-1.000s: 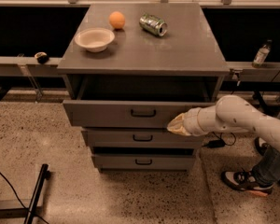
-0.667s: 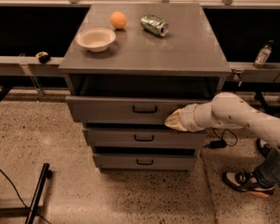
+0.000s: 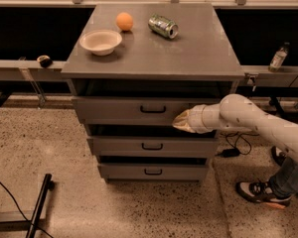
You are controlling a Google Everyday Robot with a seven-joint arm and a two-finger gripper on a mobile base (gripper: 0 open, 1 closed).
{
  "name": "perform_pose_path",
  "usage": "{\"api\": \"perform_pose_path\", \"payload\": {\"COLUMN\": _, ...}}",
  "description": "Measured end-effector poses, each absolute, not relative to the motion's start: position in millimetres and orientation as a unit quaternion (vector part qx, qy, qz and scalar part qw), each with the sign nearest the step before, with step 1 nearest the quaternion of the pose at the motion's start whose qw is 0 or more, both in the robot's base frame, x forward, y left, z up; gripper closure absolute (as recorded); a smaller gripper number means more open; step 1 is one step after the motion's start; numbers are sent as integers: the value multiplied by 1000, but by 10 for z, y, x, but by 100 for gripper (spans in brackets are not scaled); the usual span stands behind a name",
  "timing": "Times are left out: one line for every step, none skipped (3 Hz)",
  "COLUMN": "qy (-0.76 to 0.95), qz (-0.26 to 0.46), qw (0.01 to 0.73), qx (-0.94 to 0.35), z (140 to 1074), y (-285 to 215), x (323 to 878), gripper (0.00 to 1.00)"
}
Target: Close top drawer
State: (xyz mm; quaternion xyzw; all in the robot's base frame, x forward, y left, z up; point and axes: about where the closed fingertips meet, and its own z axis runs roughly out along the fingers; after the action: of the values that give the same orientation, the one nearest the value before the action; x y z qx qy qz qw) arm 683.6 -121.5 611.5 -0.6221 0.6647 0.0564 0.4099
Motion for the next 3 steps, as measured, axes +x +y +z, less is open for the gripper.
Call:
{"api": "perform_pose_path", "payload": {"qy": 651, "qz": 35, "qw": 433, "qx": -623, "z": 6223, "y": -1201, "x": 7065, "gripper": 100}}
{"api": "perform_pose_path", "payload": {"qy": 635, "qz": 13, "qw": 457, "qx": -623, "z": 6373, "y": -1239, "x": 7063, "gripper": 100}}
{"api": "perform_pose_path", "payload": {"qy": 632, "qz": 11, "qw": 459, "qx": -624, "z": 6395, "y": -1244, "x": 7035, "gripper": 100}}
